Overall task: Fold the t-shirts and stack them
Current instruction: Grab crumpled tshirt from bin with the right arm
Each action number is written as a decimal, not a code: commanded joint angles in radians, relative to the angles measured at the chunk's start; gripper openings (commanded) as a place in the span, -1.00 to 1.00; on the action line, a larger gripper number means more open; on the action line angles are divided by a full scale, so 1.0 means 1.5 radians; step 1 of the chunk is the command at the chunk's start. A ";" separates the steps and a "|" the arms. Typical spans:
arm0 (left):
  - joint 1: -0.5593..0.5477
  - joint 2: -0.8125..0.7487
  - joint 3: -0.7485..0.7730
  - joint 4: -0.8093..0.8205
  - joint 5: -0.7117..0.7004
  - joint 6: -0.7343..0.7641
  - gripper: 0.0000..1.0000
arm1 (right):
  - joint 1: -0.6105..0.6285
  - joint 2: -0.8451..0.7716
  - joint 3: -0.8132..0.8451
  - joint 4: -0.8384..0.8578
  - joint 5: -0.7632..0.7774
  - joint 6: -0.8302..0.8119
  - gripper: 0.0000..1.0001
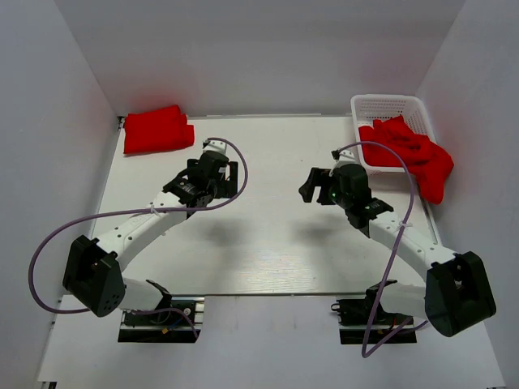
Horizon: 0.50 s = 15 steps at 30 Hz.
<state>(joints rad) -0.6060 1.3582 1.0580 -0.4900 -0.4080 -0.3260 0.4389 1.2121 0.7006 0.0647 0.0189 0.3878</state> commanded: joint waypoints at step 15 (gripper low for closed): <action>-0.003 -0.020 0.001 -0.003 -0.018 0.008 1.00 | -0.011 0.119 0.121 0.000 0.098 -0.037 0.81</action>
<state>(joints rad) -0.6060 1.3582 1.0573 -0.4927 -0.4133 -0.3214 0.4332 1.3808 0.8078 0.0505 0.0875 0.3588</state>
